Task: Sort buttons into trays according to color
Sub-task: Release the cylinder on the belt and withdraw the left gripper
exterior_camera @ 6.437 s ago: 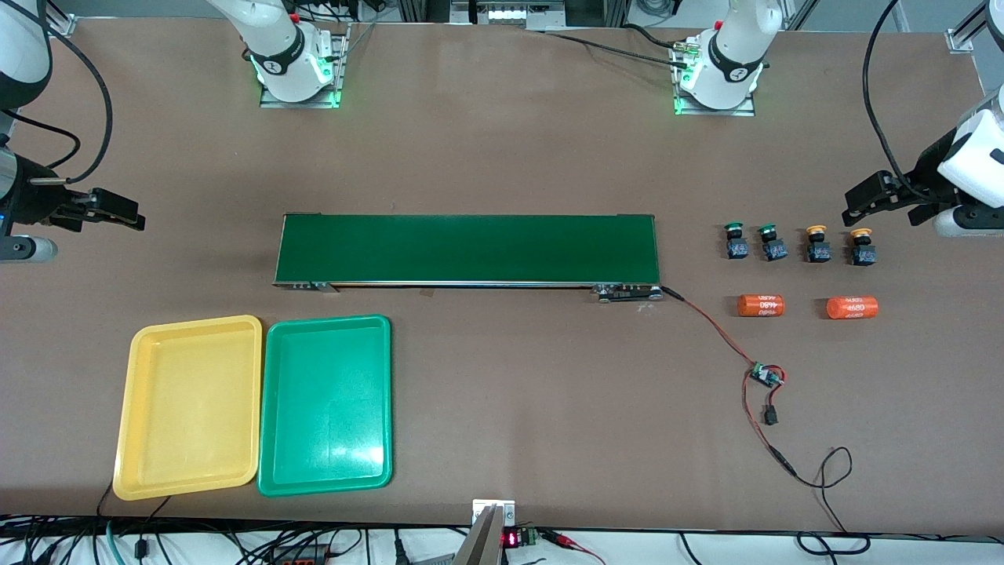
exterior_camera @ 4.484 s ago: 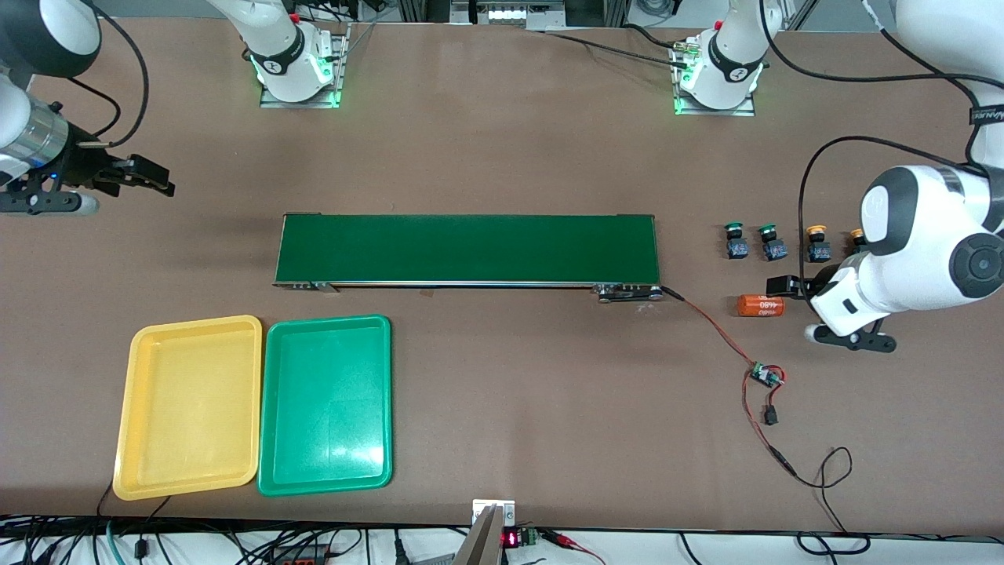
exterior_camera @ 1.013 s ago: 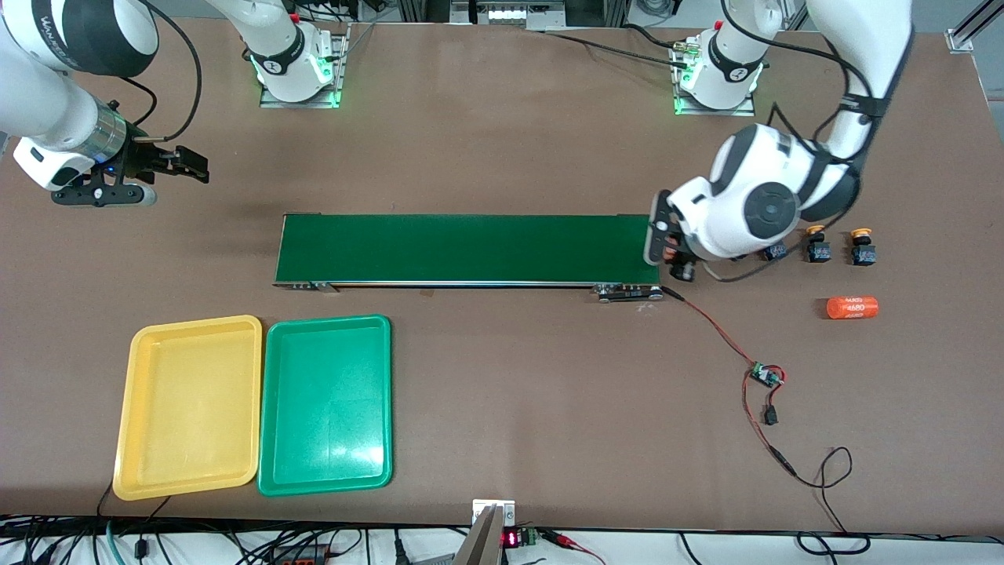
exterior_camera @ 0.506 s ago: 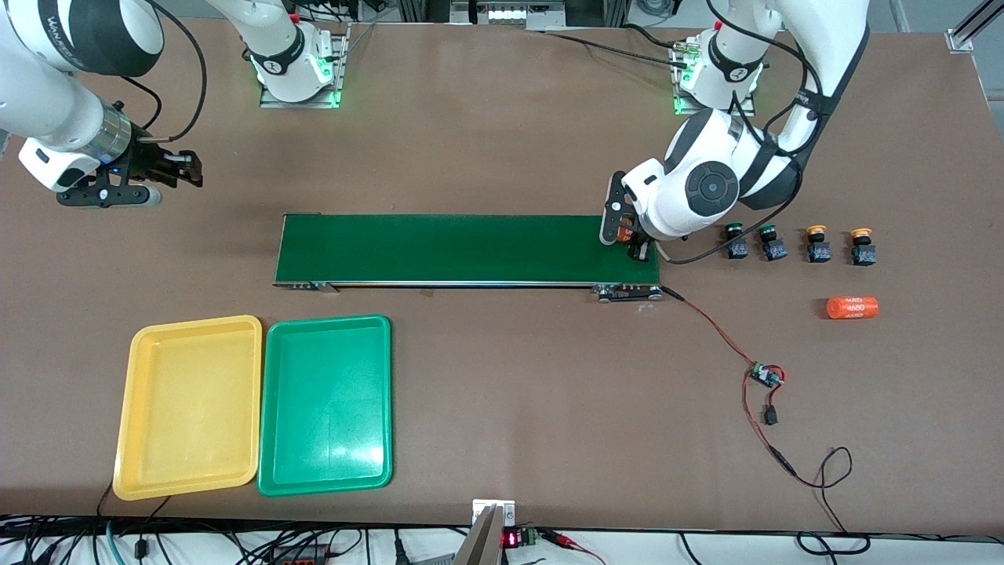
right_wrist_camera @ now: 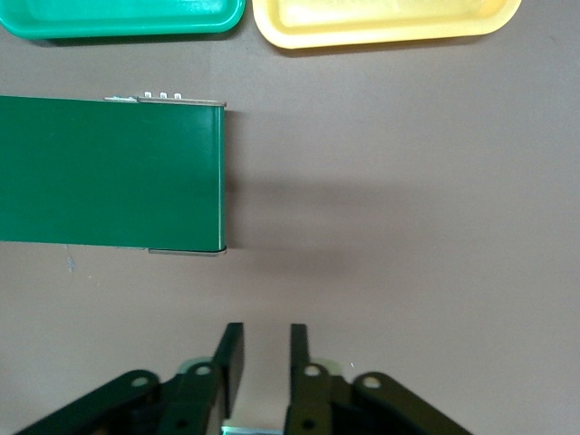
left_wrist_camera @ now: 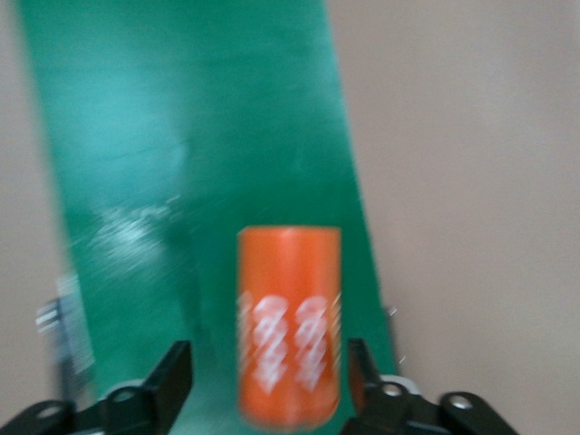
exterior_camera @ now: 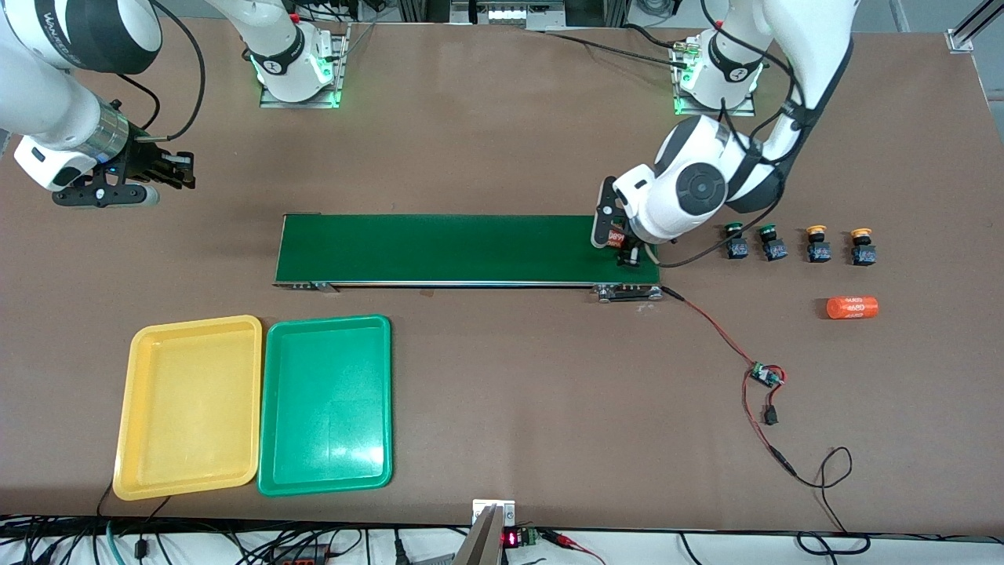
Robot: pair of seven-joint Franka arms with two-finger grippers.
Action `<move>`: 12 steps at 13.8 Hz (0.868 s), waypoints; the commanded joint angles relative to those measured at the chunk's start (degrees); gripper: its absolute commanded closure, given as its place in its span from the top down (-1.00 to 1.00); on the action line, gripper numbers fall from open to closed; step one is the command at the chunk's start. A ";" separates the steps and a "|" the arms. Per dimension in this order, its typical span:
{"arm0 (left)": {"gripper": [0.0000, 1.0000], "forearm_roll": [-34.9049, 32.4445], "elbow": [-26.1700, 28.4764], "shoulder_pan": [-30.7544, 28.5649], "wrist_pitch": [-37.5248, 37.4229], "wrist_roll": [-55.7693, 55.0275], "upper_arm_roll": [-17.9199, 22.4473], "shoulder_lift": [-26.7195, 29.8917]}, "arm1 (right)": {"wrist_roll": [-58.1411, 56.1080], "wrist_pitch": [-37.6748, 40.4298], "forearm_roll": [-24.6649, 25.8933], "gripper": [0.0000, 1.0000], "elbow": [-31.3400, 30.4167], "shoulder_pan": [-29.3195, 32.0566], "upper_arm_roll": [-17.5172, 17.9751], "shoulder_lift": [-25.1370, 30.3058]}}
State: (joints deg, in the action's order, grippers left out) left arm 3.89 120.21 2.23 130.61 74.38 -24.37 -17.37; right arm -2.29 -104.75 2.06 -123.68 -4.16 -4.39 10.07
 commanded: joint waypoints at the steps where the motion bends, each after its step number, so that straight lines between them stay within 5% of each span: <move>1: 1.00 0.86 0.99 -3.70 -0.89 0.68 3.61 8.66 | 0.71 0.51 0.23 1.00 1.16 -0.58 -0.01 -0.67; 9: 1.00 0.94 0.73 -27.51 2.18 -0.63 5.03 2.36 | 0.71 0.25 0.23 1.00 1.16 -0.76 -0.01 -0.76; 12: 1.00 -0.28 -3.22 -29.12 2.89 -1.08 9.24 -3.61 | 0.71 0.25 0.23 1.00 1.16 -0.84 -0.01 -0.93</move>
State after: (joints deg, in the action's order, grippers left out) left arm 3.89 120.71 -26.89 133.34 73.93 -16.46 -16.78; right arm -2.29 -104.77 2.06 -123.66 -4.61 -4.32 9.92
